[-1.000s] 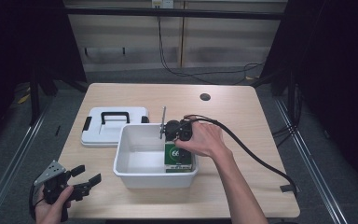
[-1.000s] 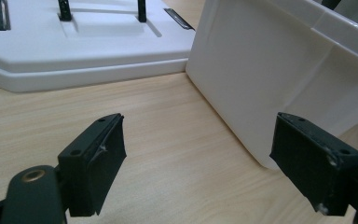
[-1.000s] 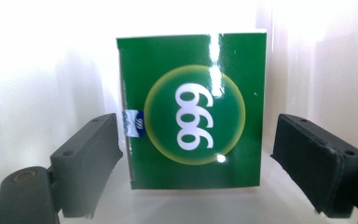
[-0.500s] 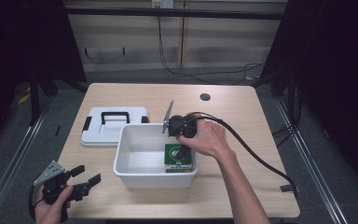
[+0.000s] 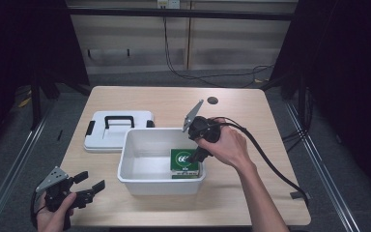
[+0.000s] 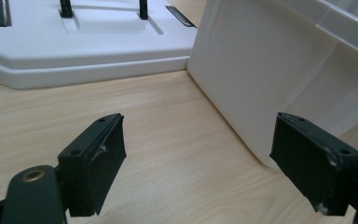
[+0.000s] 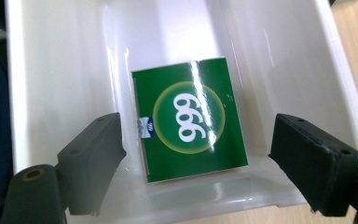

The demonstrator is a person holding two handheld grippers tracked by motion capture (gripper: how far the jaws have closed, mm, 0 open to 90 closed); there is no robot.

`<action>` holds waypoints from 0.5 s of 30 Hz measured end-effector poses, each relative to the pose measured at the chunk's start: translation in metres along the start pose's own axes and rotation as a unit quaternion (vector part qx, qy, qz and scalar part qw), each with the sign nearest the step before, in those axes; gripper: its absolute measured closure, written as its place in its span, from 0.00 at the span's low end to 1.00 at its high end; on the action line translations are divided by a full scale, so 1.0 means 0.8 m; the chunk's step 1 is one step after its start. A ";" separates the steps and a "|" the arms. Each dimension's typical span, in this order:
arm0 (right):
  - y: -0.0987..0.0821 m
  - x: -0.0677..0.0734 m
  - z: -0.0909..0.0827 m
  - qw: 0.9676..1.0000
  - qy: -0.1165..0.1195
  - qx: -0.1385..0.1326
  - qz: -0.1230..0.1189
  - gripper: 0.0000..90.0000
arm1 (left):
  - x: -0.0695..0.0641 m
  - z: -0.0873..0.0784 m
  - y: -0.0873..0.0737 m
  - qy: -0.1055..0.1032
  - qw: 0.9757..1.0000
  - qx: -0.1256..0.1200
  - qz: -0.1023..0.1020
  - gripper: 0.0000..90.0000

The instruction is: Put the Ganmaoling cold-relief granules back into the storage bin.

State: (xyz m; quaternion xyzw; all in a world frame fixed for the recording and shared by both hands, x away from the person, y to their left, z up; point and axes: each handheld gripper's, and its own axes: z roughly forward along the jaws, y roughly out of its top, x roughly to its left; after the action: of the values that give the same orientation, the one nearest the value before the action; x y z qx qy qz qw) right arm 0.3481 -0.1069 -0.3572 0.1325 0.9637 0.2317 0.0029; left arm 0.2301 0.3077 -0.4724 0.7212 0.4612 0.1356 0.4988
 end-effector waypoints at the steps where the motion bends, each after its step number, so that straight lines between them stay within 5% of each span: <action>1: -0.002 0.000 -0.001 1.000 -0.001 -0.007 0.001 0.18 | 0.000 0.000 0.000 0.000 1.000 0.000 0.000 0.19; 15: -0.041 0.007 -0.021 0.996 -0.035 -0.087 0.015 0.18 | -0.002 0.000 0.000 0.000 1.000 -0.005 -0.001 0.19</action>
State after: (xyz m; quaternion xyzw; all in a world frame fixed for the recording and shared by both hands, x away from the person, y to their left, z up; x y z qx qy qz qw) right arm 0.3333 -0.1413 -0.3562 0.1543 0.9372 0.3097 0.0444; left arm 0.2296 0.3066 -0.4721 0.7183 0.4610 0.1379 0.5025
